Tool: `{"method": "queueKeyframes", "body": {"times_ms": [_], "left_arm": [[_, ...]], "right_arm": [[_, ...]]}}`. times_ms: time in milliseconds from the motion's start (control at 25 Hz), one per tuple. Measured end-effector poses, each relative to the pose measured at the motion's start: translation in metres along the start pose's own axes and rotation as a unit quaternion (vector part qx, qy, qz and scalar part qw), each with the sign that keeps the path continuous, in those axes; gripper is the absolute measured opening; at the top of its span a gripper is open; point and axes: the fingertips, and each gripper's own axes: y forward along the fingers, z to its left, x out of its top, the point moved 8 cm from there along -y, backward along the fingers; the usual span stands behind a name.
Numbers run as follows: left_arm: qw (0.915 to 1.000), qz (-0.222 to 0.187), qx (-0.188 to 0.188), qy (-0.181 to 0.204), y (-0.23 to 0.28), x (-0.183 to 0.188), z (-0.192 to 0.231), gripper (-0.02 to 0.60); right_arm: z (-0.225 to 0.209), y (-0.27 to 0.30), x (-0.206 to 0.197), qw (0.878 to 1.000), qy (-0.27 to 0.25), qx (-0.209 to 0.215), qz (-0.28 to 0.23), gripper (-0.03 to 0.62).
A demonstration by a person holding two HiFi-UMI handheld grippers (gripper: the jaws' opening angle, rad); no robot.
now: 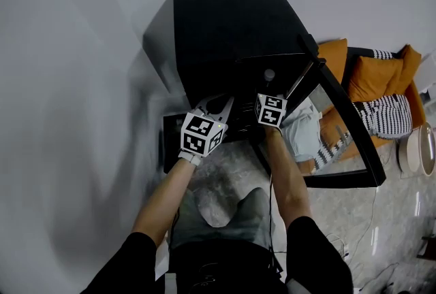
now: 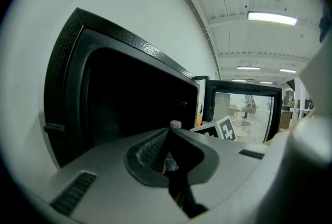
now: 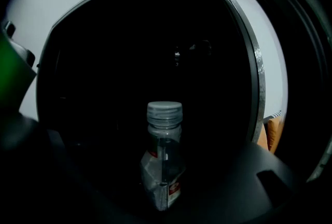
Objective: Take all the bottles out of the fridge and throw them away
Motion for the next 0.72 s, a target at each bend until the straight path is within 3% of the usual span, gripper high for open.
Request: {"method": "queueKeyframes", "body": {"times_ms": [360, 720], "left_arm": [[0.9997, 0.010, -0.018, -0.015, -0.002, 0.053, -0.022, 0.000], [0.9992, 0.018, -0.024, -0.026, -0.032, 0.138, -0.051, 0.000]], "right_arm": [[0.010, -0.070, 0.041, 0.999, 0.011, 0.033, 0.015, 0.207], [0.012, -0.159, 0.136, 0.999, 0.029, 0.038, 0.023, 0.207]]}}
